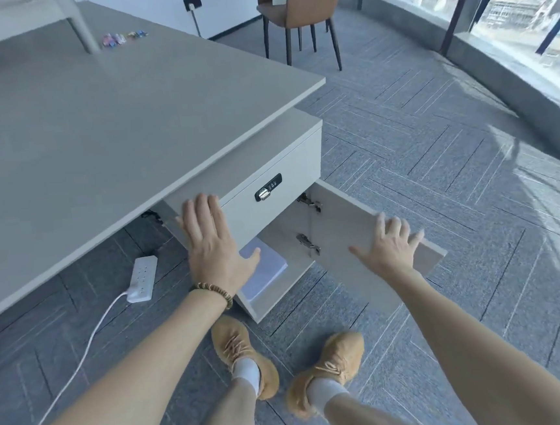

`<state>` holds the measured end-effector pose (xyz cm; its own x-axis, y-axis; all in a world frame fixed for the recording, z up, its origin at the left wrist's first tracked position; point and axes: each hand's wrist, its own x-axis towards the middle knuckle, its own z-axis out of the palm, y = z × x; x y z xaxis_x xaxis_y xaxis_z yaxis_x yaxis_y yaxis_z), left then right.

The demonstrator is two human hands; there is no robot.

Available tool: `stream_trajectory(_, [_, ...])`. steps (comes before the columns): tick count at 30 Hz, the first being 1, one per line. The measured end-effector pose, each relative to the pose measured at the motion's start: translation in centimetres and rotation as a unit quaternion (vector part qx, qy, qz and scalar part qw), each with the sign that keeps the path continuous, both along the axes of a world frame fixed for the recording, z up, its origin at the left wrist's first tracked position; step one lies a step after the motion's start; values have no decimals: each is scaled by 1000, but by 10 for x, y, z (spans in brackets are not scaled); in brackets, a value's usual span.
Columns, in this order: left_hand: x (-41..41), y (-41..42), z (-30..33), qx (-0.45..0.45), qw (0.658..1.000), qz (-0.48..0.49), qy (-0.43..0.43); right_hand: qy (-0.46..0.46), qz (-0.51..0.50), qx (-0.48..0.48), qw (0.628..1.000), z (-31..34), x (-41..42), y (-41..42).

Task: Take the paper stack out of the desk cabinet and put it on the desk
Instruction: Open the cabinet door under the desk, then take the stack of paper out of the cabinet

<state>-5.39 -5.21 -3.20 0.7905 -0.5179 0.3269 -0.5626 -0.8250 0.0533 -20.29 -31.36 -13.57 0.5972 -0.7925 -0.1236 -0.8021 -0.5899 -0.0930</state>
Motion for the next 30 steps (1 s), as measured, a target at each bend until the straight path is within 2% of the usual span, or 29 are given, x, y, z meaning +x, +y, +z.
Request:
stream_trajectory(7, [2,-14,-14,-65,997,30,-39,41,16,-19,999,-18,14,-24])
stream_trajectory(11, [-19,-30,-34,-136,990,16,-24,-52,68,-64,994,-30,19,-9])
stream_trajectory(13, [-38,-38,-65,-140,989,-36,23,-104,117,-70,985,-42,23,4])
stream_trajectory(16, [-53,-43,-138,-106,986,-48,121,-119,159,15,980,-68,39,29])
stream_trajectory(19, [-41,-43,-202,-90,961,19,261,-78,146,170,971,-104,61,42])
stream_trajectory(21, [-28,-45,-236,-67,939,66,331,-62,139,233,960,-132,75,45])
stream_trajectory(24, [-6,-50,-282,-84,910,130,385,-51,123,272,953,-174,99,47])
stream_trajectory(27, [23,-62,-325,-133,865,210,436,-42,116,299,946,-214,124,48])
stream_trajectory(30, [46,-73,-364,-159,832,264,462,-39,118,329,936,-251,150,48])
